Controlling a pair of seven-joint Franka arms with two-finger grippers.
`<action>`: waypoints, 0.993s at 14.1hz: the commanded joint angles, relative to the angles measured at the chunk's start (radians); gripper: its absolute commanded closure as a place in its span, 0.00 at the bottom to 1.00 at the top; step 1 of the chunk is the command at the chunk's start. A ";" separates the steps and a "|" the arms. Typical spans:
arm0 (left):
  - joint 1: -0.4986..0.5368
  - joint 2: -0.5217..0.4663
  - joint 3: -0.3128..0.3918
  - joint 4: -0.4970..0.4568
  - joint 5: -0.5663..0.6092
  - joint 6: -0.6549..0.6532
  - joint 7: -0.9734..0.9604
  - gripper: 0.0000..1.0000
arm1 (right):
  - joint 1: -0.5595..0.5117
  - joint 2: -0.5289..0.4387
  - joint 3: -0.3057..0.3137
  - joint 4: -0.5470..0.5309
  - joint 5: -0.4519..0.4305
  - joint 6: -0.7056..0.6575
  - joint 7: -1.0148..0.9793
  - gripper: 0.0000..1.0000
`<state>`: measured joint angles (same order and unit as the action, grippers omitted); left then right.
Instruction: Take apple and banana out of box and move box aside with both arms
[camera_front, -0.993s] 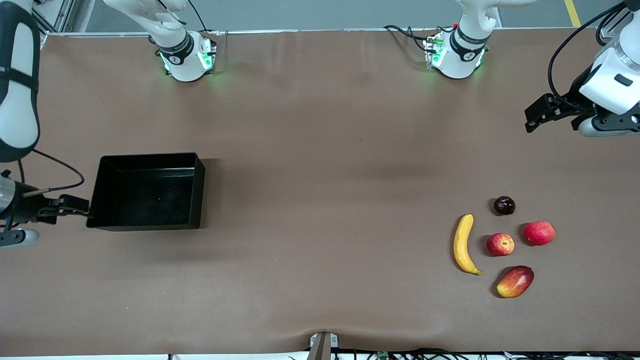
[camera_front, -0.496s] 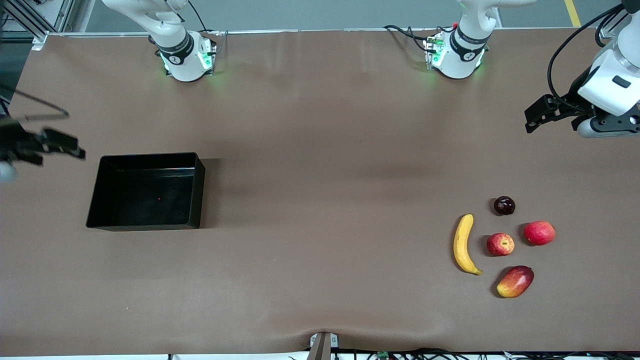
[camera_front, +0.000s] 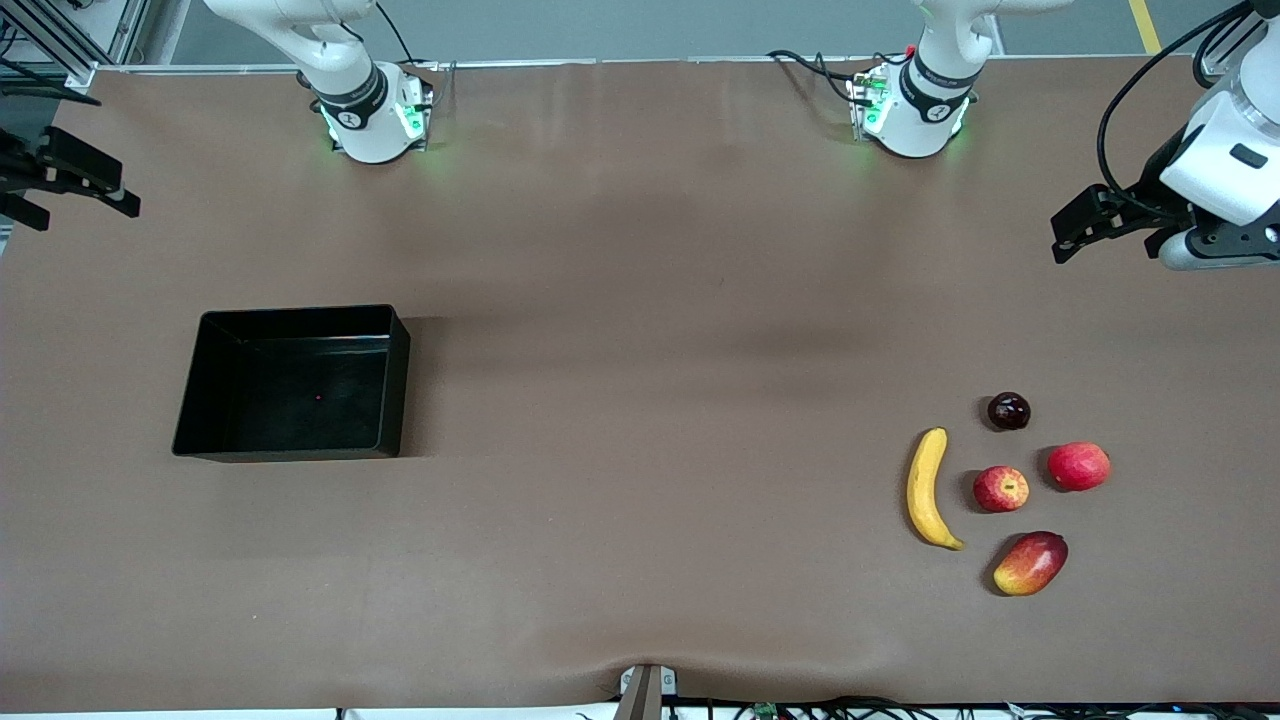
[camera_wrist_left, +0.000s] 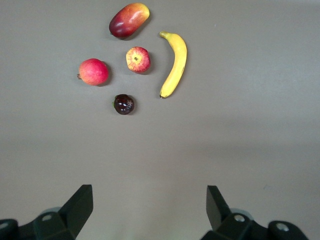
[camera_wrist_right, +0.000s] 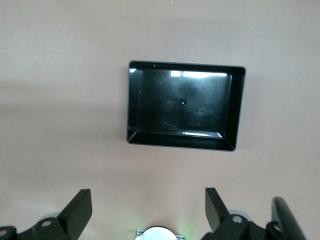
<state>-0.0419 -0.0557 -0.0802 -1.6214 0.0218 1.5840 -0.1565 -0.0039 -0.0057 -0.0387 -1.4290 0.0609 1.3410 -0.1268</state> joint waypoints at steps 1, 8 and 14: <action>0.001 -0.019 0.007 -0.002 -0.017 -0.010 0.000 0.00 | 0.031 -0.020 0.009 -0.033 -0.096 -0.008 0.001 0.00; 0.002 -0.018 0.010 0.001 -0.054 -0.010 0.000 0.00 | 0.050 -0.017 0.011 -0.010 -0.112 0.014 0.006 0.00; 0.002 -0.009 0.010 0.015 -0.063 -0.009 -0.001 0.00 | 0.001 -0.017 0.003 -0.014 -0.023 0.026 0.001 0.00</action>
<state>-0.0414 -0.0571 -0.0748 -1.6137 -0.0205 1.5840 -0.1566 0.0155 -0.0069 -0.0385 -1.4365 0.0140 1.3628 -0.1254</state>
